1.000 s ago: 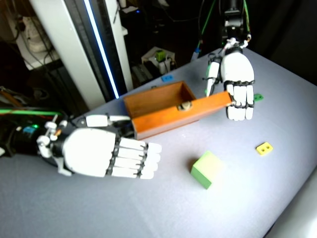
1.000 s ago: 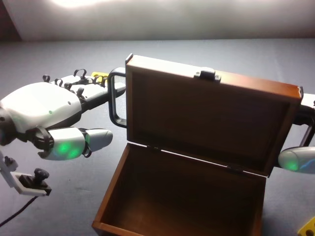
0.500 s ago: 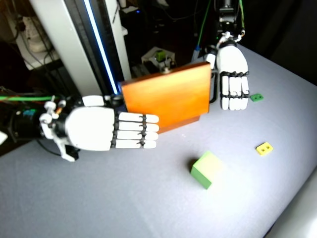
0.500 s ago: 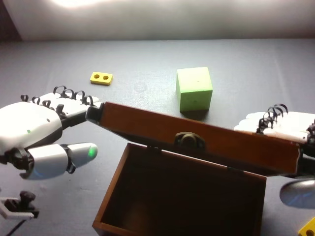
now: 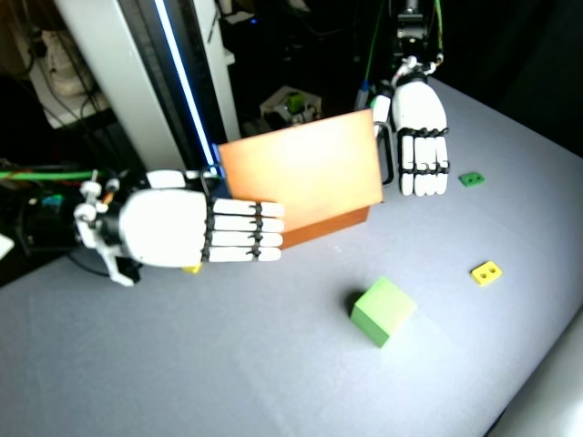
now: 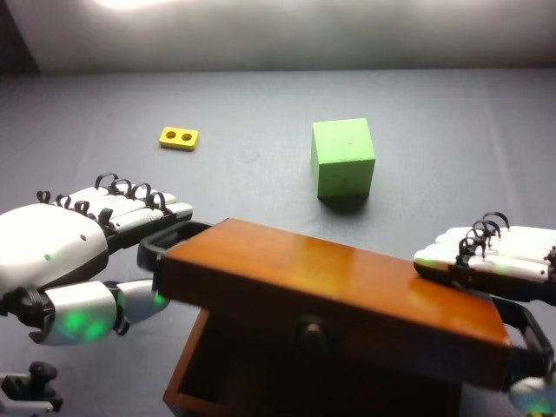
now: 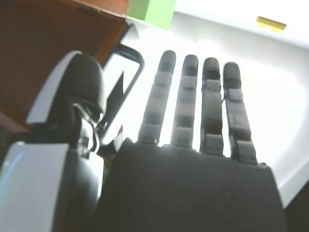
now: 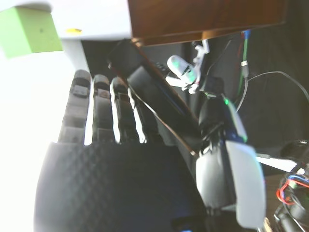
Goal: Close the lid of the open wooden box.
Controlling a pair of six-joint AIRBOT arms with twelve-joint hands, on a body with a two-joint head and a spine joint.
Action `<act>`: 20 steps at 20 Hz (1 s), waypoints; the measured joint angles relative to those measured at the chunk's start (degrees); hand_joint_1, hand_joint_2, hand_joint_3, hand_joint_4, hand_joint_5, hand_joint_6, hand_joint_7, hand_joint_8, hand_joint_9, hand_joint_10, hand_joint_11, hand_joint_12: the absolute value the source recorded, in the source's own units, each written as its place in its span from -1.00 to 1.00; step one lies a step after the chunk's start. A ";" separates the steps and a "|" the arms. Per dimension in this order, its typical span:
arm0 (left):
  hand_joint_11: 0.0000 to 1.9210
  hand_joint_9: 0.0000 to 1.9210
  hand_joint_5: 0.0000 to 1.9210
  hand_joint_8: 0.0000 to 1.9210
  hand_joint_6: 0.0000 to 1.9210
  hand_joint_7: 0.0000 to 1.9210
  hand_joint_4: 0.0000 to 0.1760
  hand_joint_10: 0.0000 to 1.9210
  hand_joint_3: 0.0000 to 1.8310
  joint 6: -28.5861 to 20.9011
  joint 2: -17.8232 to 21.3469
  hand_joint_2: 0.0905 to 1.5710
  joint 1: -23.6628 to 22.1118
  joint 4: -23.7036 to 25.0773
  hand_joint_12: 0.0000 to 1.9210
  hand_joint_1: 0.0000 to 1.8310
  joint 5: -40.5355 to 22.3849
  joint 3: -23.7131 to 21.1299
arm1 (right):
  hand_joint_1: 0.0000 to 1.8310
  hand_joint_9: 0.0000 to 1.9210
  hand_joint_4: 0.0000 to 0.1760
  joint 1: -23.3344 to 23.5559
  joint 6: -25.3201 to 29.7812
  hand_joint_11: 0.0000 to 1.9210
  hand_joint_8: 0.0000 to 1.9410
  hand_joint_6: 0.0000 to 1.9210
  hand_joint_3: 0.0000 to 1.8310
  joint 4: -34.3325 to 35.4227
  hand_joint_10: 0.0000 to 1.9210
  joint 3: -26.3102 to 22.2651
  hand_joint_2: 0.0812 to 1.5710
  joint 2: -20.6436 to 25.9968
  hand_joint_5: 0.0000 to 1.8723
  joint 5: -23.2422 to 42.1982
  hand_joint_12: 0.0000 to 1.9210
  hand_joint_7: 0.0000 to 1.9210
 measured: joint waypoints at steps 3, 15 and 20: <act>-1.00 -0.95 -0.92 -1.00 -1.00 -0.95 -1.00 -1.00 -1.00 0.28 -0.02 0.76 0.42 0.04 -0.89 -1.00 0.87 0.02 | -0.42 -1.00 1.00 -1.55 0.11 -1.00 -1.00 -1.00 -1.00 -0.13 -1.00 -1.20 0.26 2.08 -1.00 -0.24 -1.00 -1.00; -0.99 -0.92 -0.91 -1.00 -1.00 -0.93 -1.00 -0.99 -0.99 -0.09 -0.39 0.82 2.38 -2.67 -0.87 -1.00 -0.81 -0.22 | -0.64 -1.00 0.45 -4.26 -2.29 -1.00 -1.00 -1.00 -0.99 8.17 -1.00 -1.60 0.33 5.03 -1.00 4.28 -1.00 -1.00; -1.00 -0.76 -0.77 -0.99 -0.99 -0.77 -1.00 -0.99 -1.00 0.00 0.11 0.76 -0.04 -5.90 -0.23 -1.00 -11.28 0.07 | -0.69 -1.00 -0.01 -4.61 -8.98 -1.00 -1.00 -1.00 -0.99 18.49 -1.00 -1.31 0.41 5.25 -1.00 13.00 -1.00 -1.00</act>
